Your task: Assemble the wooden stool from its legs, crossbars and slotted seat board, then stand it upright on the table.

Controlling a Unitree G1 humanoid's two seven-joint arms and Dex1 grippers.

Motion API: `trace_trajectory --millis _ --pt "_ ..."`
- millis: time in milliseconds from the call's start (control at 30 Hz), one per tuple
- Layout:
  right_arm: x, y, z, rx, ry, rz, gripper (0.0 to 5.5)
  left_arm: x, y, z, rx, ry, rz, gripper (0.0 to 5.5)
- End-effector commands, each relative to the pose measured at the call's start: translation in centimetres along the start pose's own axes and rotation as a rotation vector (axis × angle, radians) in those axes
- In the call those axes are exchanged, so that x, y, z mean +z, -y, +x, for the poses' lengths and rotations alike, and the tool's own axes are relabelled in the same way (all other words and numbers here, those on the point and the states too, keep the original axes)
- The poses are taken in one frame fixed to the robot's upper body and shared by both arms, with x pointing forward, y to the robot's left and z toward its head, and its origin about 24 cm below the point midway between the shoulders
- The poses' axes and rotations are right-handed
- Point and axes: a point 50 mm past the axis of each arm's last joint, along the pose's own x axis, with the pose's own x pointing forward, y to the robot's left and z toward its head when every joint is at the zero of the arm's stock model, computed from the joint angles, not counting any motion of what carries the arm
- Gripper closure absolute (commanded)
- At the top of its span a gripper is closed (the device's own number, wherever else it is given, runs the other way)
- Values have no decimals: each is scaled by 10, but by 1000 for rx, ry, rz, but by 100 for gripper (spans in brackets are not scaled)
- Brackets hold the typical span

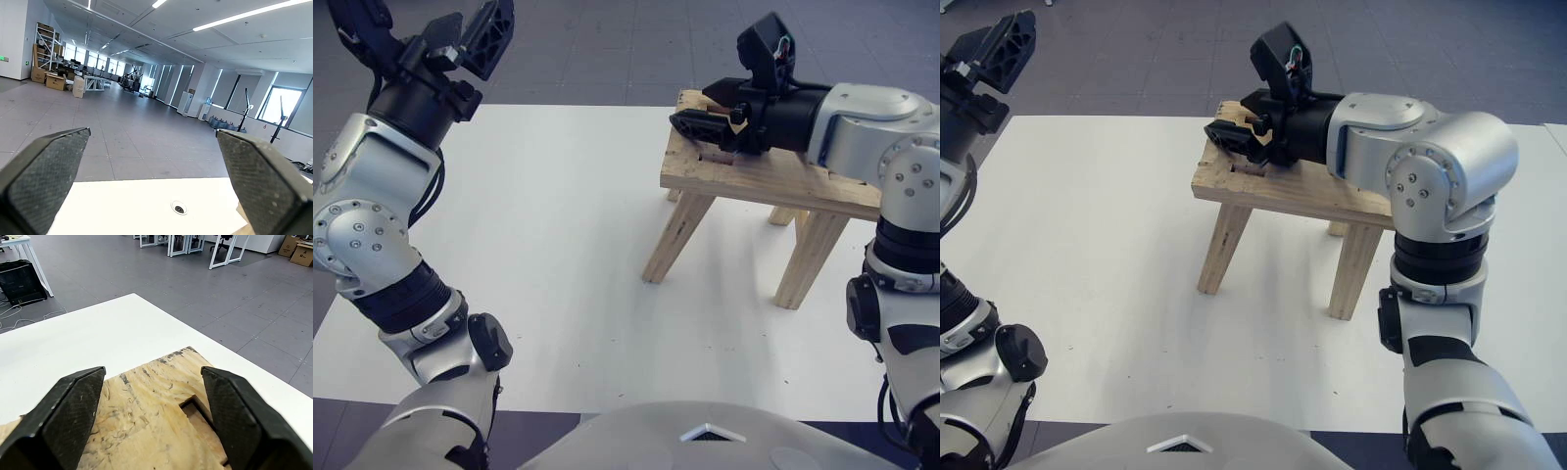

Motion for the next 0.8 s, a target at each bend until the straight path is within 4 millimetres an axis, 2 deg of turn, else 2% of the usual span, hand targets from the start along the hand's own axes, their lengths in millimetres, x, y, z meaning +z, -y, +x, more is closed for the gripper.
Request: trace_trajectory --millis 33,100,200,267,333,400,433,500,633,733,800 --pt "-20 -1 6 28 -91 88 191 -6 3 -1 -2 -42 8 74" --pt "0 4 3 31 7 84 191 -9 5 0 -6 -48 7 74" --pt "39 22 -10 -24 180 87 191 -16 8 3 -11 -62 -4 74" --pt "69 43 -30 -98 306 85 191 -21 11 4 -21 -74 -9 74" --pt "101 66 -62 -200 446 65 191 -26 14 4 -28 -85 -15 74" --pt "116 87 -98 -308 541 44 191 -31 17 5 -30 -96 -18 74" --pt "116 94 -110 -347 560 35 191 -32 17 6 -26 -100 -18 74" --pt "108 105 -133 -418 580 1 191 -34 17 5 -7 -105 1 74" --pt "54 128 -184 -626 566 -3 191 -40 4 2 112 -126 160 74" --pt "8 145 -199 -798 480 -42 191 -51 -11 1 188 -148 220 74" --pt "-29 156 -195 -882 393 -65 191 -65 -23 1 215 -179 208 74"
